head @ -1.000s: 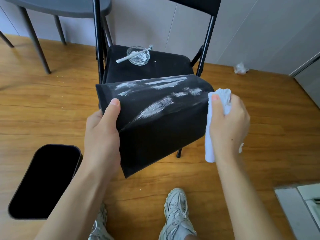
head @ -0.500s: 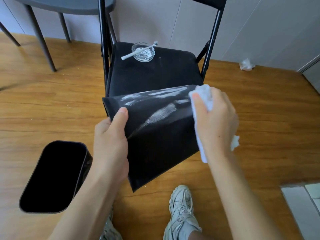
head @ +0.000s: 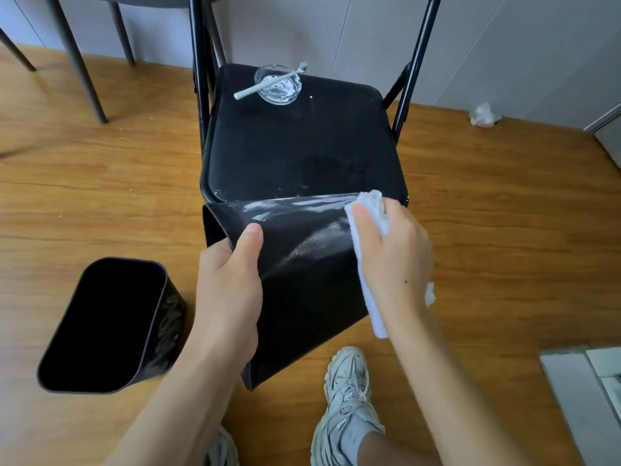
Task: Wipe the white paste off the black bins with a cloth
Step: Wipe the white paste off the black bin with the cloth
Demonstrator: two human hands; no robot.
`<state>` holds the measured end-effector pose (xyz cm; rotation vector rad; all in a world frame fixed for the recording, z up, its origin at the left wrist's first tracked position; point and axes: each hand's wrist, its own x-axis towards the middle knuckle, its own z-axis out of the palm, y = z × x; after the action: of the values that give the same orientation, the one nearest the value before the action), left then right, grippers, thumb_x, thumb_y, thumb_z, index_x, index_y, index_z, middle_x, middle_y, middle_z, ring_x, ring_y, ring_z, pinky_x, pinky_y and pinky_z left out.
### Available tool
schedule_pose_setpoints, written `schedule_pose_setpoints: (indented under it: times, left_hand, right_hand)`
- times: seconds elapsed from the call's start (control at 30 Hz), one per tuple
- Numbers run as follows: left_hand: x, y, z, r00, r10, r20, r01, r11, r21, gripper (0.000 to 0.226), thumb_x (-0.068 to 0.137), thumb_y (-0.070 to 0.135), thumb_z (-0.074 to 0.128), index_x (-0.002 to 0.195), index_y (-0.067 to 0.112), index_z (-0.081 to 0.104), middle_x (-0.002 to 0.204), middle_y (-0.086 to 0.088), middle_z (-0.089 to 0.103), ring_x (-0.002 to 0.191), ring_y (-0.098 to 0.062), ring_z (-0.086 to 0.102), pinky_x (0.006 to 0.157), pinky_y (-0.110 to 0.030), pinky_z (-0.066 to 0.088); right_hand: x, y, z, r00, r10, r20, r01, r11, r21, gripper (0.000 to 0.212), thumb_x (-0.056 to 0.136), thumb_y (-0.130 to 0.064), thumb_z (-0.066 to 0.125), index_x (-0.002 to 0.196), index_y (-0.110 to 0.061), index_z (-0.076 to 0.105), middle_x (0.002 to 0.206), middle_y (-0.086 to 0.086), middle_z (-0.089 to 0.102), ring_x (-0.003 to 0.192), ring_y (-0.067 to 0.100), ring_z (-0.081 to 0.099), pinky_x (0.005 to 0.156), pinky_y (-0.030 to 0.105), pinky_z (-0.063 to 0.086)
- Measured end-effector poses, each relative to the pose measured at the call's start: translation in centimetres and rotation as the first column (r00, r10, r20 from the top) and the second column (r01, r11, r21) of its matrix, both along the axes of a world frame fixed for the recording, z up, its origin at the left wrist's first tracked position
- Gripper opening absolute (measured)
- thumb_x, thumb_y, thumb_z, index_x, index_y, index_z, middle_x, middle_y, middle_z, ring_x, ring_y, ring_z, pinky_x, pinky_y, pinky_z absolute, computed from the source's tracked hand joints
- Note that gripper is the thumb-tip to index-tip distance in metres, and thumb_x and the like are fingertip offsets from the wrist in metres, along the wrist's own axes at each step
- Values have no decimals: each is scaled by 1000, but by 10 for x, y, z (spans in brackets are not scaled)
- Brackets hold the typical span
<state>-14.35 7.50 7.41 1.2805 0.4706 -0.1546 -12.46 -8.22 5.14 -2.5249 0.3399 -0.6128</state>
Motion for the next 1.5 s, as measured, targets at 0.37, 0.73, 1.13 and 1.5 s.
schedule_pose_setpoints:
  times: [0.37,0.73,1.13,1.5]
  left_hand:
    - [-9,-4,-2,995,44,-89,-50,996,-74,24,101,24,50,93,13,71,87,-2,77,86,-19,74,74,-35,58]
    - [-17,-14,-2,997,24,-67,-25,1000,-13,30,100,19,49,88,3,71,83,-5,74,82,-21,71,74,-35,57]
    - [-25,-18,6,996,57,73,-64,993,98,26,95,12,47,71,5,56,66,-6,59,68,-24,58,64,-38,48]
    - [-29,-18,14,990,113,83,-119,991,67,36,93,23,51,77,-8,51,71,-11,52,67,-25,52,63,-40,44]
  right_hand:
    - [-16,16,4,990,137,-25,-136,991,13,27,91,-46,52,80,-22,57,68,-11,51,64,9,46,55,11,35]
    - [-36,34,2,953,301,45,-302,953,24,31,92,-47,50,82,-18,60,72,-9,56,63,8,51,54,17,37]
    - [-50,42,2,907,382,176,-398,915,63,39,95,-45,46,92,-10,65,78,-7,59,66,2,51,57,8,36]
    - [-65,58,12,892,389,231,-427,893,143,35,95,-39,49,94,-8,65,80,-4,61,69,6,56,58,19,46]
